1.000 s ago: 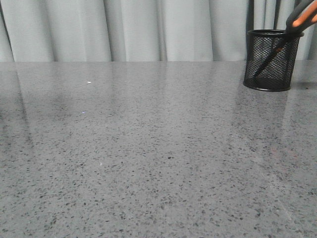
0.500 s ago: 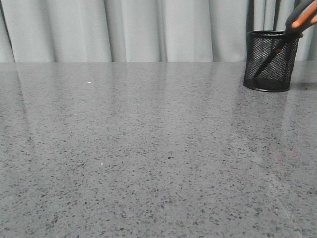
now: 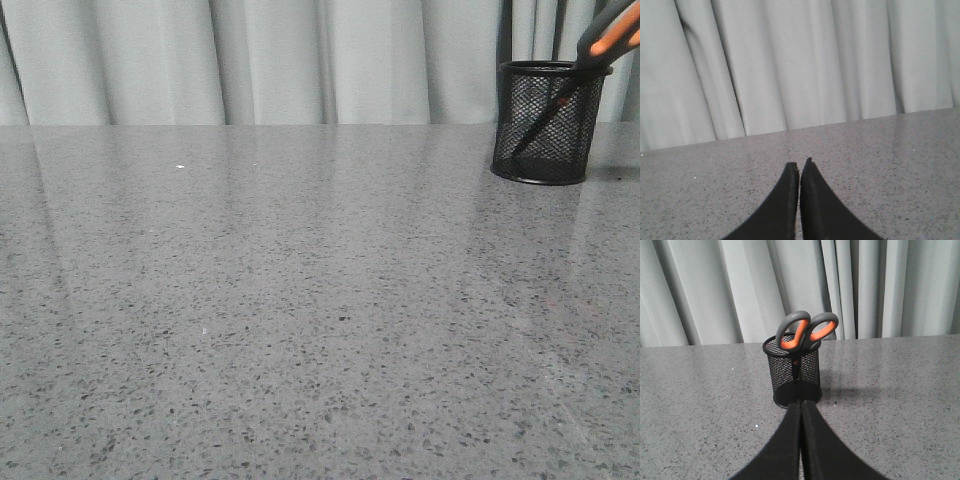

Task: Put scissors into bucket

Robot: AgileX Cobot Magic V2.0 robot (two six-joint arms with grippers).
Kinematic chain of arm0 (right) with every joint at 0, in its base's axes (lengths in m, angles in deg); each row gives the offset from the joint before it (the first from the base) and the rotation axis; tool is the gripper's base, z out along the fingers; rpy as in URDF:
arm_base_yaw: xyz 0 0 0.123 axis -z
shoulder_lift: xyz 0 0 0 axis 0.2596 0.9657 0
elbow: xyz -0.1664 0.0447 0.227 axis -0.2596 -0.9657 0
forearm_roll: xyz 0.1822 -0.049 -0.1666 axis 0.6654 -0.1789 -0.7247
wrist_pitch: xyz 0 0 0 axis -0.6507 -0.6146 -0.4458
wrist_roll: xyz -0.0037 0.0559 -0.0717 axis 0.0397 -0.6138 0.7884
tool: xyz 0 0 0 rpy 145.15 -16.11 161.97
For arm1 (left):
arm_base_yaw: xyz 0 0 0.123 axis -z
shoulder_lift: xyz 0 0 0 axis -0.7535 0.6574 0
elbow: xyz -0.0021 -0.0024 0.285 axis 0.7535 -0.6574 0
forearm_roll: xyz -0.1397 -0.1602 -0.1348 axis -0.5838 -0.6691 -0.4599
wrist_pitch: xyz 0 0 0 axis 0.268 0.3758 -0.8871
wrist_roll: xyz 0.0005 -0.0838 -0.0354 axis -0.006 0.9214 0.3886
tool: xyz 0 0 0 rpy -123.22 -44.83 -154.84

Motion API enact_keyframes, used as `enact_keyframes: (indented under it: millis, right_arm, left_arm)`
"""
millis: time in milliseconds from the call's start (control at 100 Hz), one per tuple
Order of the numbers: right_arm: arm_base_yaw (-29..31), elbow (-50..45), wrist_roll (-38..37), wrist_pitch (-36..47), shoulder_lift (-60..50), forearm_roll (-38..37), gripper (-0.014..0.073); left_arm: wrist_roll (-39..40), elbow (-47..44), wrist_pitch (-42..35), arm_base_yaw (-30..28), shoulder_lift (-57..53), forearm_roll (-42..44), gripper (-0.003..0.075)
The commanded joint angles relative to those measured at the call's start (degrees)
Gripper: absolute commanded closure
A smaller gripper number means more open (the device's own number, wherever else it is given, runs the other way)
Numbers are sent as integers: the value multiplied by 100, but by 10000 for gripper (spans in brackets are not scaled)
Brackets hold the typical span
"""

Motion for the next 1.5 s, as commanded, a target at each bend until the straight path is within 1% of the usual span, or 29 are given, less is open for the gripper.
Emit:
enact_keyframes:
  millis: [0,400,470,510,620,680,780,930,980,1020,1150,1490]
  right_arm:
    - [33,148,59,465,48,40,662]
    - [33,148,59,465,48,40,662]
    - [33,148,59,465,48,40,662]
    - [33,148,59,465,48,40,662]
    - [33,148,59,465,48,40,662]
    - [33,148,59,465,48,40,662]
    - [33,148,59,465,48,40,662]
    - [33,148,59,465,48,40,662]
    - [33,148,59,465,48,40,662]
    - [33,148,59,465,48,40,662]
    - [33,148,59,476,48,40,662]
    - [33,148,59,476,48,40,662]
  left_arm:
    - [66,141,-448,-6,59,-71,741]
    - [66,116,-448,-6,59,-71,741]
    - [100,88,-448,-6,72,153,741]
    - [324,43,-448,-26,72,563,741]
    - [2154,-131,-201,-217,-2,2194,741]
    - [2504,-294,-103,-339,-124,2431,741]
    - [2517,-518,59,-449,-458,2445,741]
    - [2712,-936,62,-604,-992,2445,741]
    - [2844,-1060,-88,-614,-984,2445,741]
    - [2875,-1060,103,-614,-984,2445,741]
    - [2875,-1060,169,-614,-984,2418,741]
    - [2875,-1049,104,-614,-974,2418,741]
